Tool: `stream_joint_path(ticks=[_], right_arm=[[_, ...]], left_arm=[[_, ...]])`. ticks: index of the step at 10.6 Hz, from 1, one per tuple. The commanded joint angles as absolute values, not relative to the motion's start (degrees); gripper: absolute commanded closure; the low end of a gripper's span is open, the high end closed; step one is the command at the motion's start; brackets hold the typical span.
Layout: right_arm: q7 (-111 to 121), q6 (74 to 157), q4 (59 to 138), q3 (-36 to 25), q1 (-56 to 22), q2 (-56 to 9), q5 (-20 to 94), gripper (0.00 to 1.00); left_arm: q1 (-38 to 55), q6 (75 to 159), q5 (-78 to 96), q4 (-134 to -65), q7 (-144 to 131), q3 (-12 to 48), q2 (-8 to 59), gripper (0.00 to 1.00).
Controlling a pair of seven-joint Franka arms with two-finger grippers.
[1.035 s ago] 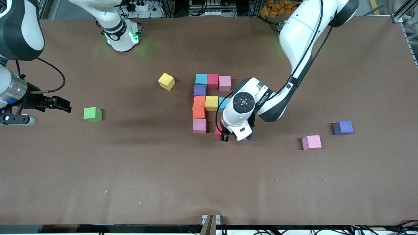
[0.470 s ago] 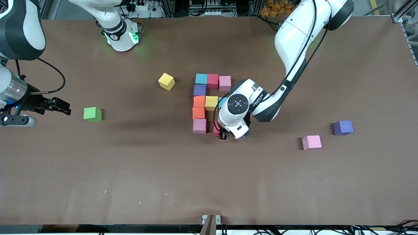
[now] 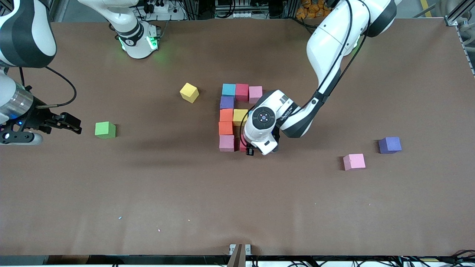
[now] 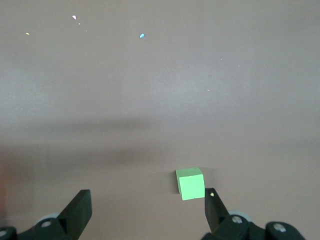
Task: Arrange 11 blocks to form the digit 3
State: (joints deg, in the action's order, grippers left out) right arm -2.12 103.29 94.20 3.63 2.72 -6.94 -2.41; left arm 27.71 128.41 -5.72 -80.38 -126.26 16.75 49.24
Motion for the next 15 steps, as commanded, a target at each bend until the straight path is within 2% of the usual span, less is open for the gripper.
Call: stream_joint_path(ticks=[1,6,11,15], right_arm=[[-2.46,103.45,94.48,3.78,2.64,-6.42,-3.78,0.0],[-2.37,103.54,94.39,3.87,2.37,-6.42,-3.87,0.0],[-2.37,104.06,94.39,3.87,2.37,-6.42,-3.87,0.0],[-2.2,104.06,94.39,3.87,2.46,-6.5,-3.87,0.0]], left_arm=[[29.09,127.97,-4.57,-78.84,-127.0,15.82,50.1,1.0],[29.36,128.58,-4.57,-78.75,-129.64,15.82,50.89,1.0],[30.32,129.64,-4.57,-74.54,-131.22,15.73,53.52,1.0],[31.2,129.64,-4.57,-73.92,-131.22,15.12,54.14,1.0]])
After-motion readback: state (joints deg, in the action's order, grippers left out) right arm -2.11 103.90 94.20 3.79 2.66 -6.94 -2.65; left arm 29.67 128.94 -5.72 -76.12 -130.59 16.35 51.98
